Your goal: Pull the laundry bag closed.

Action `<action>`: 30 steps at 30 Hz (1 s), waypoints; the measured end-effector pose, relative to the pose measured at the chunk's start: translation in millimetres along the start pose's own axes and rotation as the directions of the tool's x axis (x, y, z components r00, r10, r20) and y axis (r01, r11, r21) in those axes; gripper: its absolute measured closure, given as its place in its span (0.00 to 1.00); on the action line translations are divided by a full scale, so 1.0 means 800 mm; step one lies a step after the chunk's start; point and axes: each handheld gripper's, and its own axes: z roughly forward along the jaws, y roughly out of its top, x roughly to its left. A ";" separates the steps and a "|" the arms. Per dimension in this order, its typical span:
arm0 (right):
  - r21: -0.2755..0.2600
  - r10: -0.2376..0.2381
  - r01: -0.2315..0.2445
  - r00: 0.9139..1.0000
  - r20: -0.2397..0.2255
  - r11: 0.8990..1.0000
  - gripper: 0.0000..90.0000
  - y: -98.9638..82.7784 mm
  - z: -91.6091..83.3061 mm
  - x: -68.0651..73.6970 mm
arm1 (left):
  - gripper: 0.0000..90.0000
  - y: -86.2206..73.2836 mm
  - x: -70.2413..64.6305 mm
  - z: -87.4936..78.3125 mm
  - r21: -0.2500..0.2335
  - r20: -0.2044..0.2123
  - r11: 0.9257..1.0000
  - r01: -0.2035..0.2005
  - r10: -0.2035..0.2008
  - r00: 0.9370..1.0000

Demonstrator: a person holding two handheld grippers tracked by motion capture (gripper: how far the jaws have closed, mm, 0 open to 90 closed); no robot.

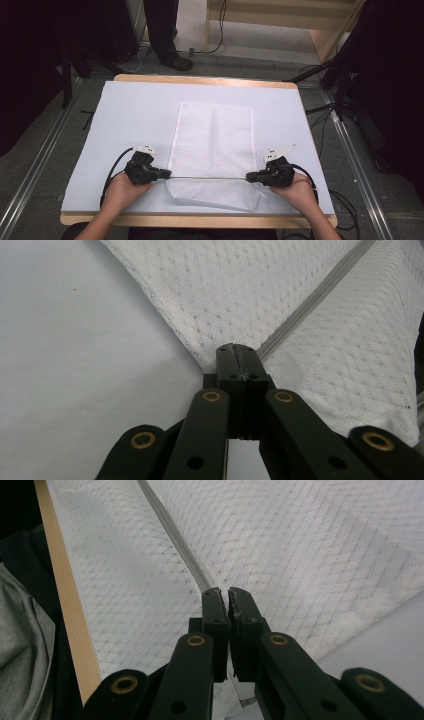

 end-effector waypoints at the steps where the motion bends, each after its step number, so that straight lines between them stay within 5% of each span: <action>1: 0.001 -0.005 0.005 1.000 -0.002 1.000 0.99 0.000 0.000 0.001 | 1.00 0.000 0.000 0.000 -0.001 0.000 1.000 0.001 -0.001 1.000; 12: -0.026 -0.010 0.009 1.000 -0.026 1.000 0.92 -0.002 0.001 -0.003 | 1.00 0.002 0.002 -0.001 0.011 0.017 1.000 -0.020 0.020 1.000; 16: -0.083 -0.016 0.017 1.000 0.009 0.996 0.84 0.000 -0.006 -0.001 | 0.90 0.004 0.000 -0.002 0.010 0.032 1.000 -0.015 0.015 0.999; 30: -0.158 0.028 -0.018 0.998 0.059 0.987 0.66 -0.002 -0.024 -0.003 | 0.60 0.009 -0.003 -0.018 -0.021 0.003 1.000 0.012 -0.012 1.000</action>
